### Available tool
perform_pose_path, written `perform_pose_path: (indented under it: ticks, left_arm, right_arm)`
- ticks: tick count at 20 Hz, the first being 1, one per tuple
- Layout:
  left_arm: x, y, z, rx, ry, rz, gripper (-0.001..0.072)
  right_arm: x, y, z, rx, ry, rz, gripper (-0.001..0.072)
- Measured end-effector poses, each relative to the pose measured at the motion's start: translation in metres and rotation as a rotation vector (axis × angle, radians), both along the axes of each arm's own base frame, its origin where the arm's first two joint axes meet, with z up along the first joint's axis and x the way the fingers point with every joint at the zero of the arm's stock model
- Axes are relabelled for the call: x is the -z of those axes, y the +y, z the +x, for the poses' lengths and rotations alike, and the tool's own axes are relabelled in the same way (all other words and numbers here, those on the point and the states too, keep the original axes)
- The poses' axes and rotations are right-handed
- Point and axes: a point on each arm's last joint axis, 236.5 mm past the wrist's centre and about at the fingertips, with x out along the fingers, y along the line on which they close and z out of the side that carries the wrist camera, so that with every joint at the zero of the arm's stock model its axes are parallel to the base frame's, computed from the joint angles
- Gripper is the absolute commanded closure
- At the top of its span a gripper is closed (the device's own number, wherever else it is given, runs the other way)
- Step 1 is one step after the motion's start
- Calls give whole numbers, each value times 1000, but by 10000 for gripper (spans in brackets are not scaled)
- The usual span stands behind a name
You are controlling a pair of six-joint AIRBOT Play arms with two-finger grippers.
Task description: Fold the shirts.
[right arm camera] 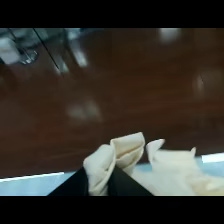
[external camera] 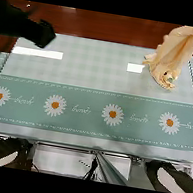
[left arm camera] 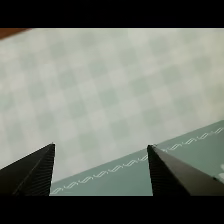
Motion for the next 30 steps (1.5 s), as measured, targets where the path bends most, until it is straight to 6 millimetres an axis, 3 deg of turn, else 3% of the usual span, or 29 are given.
perform_pose_path:
  ticks: [2,4,6,8,11,16,20,22,23,24,25,26,28,30]
  left_arm:
    - [-43,13,-31,2,-117,-54,1]
    - [-78,26,-59,-7,-220,-119,1]
    - [-100,38,-84,-20,-288,-167,2]
    - [-110,46,-99,-27,-317,-193,2]
    - [-107,49,-106,-41,-298,-205,2]
    - [-94,51,-104,-58,-246,-189,3]
    - [-92,54,-103,-70,-240,-179,3]
    - [-90,55,-101,-76,-237,-174,3]
    - [-88,56,-100,-81,-231,-167,3]
    - [-85,56,-99,-83,-223,-161,3]
    - [-80,56,-96,-85,-213,-153,3]
    - [-74,55,-94,-87,-198,-144,3]
    - [-57,52,-87,-89,-157,-122,3]
    - [-32,49,-79,-98,-97,-99,3]
  right_arm:
    - [-44,21,-42,-46,-95,-21,675]
    - [-70,41,-77,-96,-151,-28,675]
    - [-69,60,-97,-160,-128,-38,675]
    - [-55,86,-107,-246,-66,-36,675]
    - [-17,145,-111,-430,64,-39,675]
    - [76,282,-114,-733,288,-85,675]
    - [163,398,-141,-910,417,-116,675]
    - [199,436,-159,-959,466,-122,674]
    - [213,450,-166,-976,488,-119,670]
    - [223,462,-172,-988,502,-108,557]
    - [229,469,-175,-993,512,-100,319]
    - [233,472,-175,-993,516,-94,249]
    - [232,462,-160,-966,496,-110,249]
    - [222,430,-132,-908,465,-167,249]
